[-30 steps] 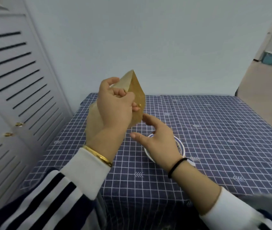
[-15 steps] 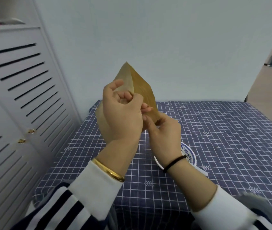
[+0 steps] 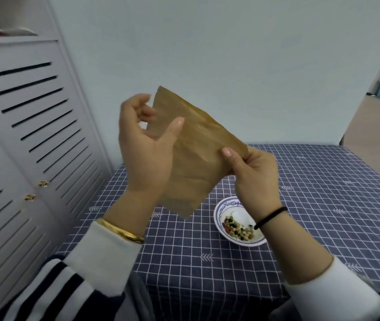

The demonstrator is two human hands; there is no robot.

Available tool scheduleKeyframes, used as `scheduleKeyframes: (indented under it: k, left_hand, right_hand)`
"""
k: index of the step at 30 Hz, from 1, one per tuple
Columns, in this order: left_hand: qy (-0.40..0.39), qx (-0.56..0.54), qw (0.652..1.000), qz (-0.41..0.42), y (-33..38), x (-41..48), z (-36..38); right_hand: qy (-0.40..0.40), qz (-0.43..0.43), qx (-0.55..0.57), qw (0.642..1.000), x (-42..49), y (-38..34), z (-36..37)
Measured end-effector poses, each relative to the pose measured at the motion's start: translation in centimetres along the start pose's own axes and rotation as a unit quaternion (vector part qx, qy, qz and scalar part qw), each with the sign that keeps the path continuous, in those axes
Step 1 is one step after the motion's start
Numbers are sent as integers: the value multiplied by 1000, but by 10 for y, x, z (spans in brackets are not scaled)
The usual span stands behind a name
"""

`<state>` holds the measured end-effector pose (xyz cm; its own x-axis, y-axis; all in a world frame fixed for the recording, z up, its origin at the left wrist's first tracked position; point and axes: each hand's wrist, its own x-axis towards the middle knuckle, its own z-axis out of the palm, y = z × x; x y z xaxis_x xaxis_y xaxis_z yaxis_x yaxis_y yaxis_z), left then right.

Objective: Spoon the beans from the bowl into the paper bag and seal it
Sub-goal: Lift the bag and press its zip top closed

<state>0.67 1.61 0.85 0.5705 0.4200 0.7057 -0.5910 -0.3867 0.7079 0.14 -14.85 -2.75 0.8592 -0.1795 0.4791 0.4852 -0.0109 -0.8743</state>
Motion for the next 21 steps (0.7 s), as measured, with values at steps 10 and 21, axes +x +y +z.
scheduleKeyframes:
  k: [10,21]
  left_hand:
    - [-175,-49,981,-71,-19,19,-44]
    - [-257,-52,962,-79,-6,53,-50]
  right_hand:
    - [-57,-3,36,998,12,-12,-19]
    - [-107,16,-43,993,50,-26,-16]
